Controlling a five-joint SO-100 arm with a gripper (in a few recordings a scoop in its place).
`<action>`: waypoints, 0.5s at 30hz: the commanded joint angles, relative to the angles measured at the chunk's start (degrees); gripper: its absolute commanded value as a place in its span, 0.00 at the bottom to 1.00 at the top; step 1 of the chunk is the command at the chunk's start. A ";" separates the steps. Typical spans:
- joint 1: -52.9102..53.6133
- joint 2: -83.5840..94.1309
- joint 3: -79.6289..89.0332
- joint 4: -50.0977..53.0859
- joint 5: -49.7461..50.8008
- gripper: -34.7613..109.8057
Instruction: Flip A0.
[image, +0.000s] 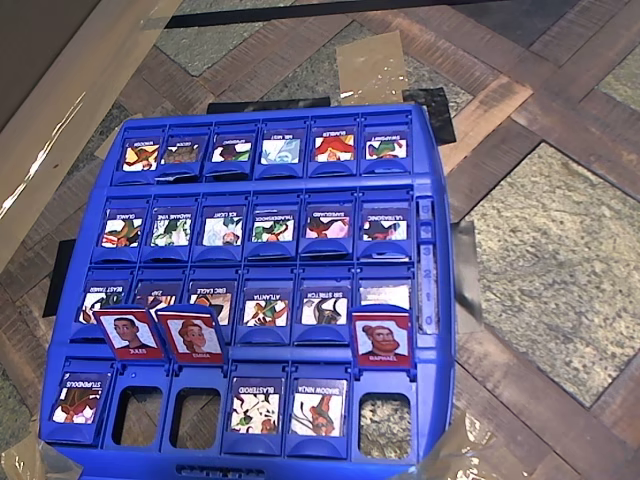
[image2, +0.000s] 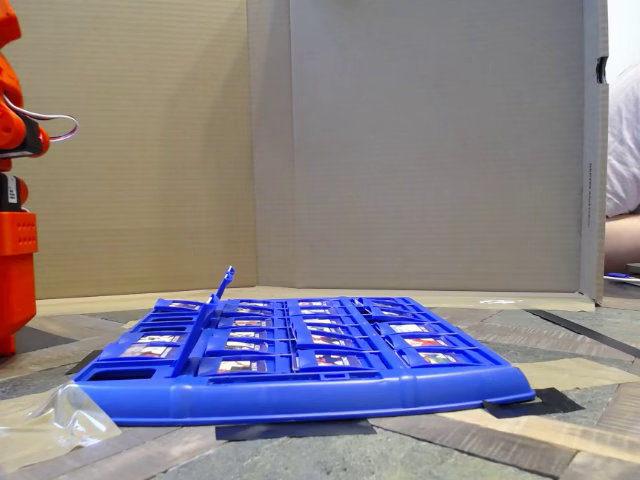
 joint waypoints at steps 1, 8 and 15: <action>0.09 0.09 0.00 -0.88 1.05 0.25; 0.44 0.09 -0.09 -0.88 -23.29 0.26; 0.53 0.09 0.00 -0.88 -45.35 0.26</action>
